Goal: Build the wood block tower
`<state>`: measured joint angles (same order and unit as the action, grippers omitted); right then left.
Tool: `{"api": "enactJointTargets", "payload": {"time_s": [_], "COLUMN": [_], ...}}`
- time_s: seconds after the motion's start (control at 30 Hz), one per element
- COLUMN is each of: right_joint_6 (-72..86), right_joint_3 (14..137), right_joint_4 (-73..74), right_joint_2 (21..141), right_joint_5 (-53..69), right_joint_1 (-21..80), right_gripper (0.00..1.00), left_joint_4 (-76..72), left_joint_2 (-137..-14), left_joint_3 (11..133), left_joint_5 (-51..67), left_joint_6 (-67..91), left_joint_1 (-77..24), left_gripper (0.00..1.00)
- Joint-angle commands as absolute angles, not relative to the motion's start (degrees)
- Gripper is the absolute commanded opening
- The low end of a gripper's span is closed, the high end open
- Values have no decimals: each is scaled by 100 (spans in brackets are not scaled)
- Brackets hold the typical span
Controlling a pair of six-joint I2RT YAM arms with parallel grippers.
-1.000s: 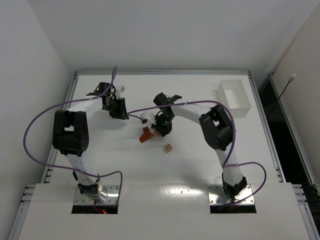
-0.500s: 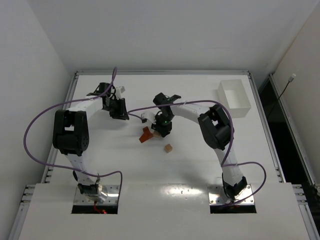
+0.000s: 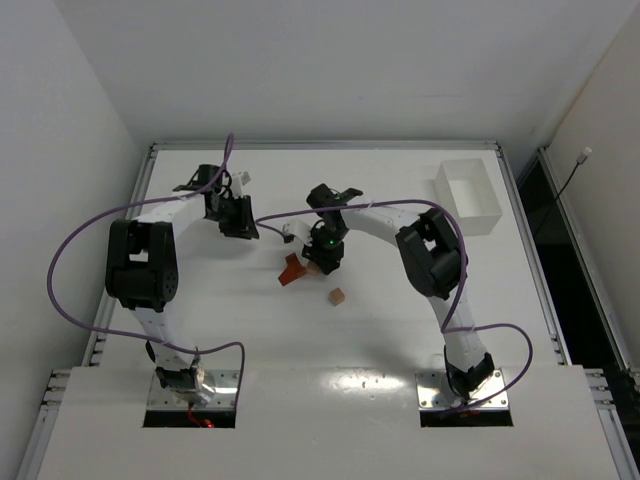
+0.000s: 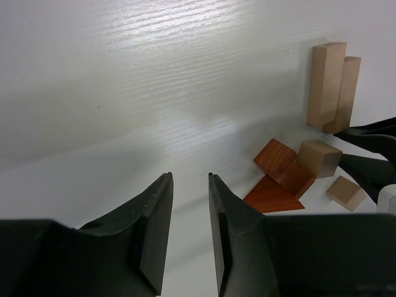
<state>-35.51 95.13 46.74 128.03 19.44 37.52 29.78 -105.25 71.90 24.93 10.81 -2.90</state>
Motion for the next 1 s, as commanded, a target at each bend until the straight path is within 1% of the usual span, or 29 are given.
{"api": "enactJointTargets", "payload": {"time_s": [0.0,0.03,0.13,0.23,0.3,0.97], "right_joint_6": [-3498,-3498,-3498,-3498,-3446,-3445], "right_joint_3": [9755,9756,9817,9817,9870,9923], "right_joint_4": [4641,4641,4641,4641,4641,4746], "right_joint_2": [12885,12885,12937,12938,12938,12990], "right_joint_5": [1907,1907,1907,1907,1907,1854], "right_joint_1": [3718,3666,3665,3665,3665,3560], "right_gripper": [31,31,31,31,32,32], "left_joint_4": [2936,2936,2936,2936,2936,2936], "left_joint_2": [-10582,-10582,-10582,-10582,-10582,-10582], "left_joint_3": [7418,7418,7418,7418,7418,7418], "left_joint_5": [2663,2663,2663,2663,2663,2663], "left_joint_6": [1055,1055,1055,1055,1055,1055], "left_joint_1": [-220,-220,-220,-220,-220,-220], "left_gripper": [27,27,31,32,32,32]}}
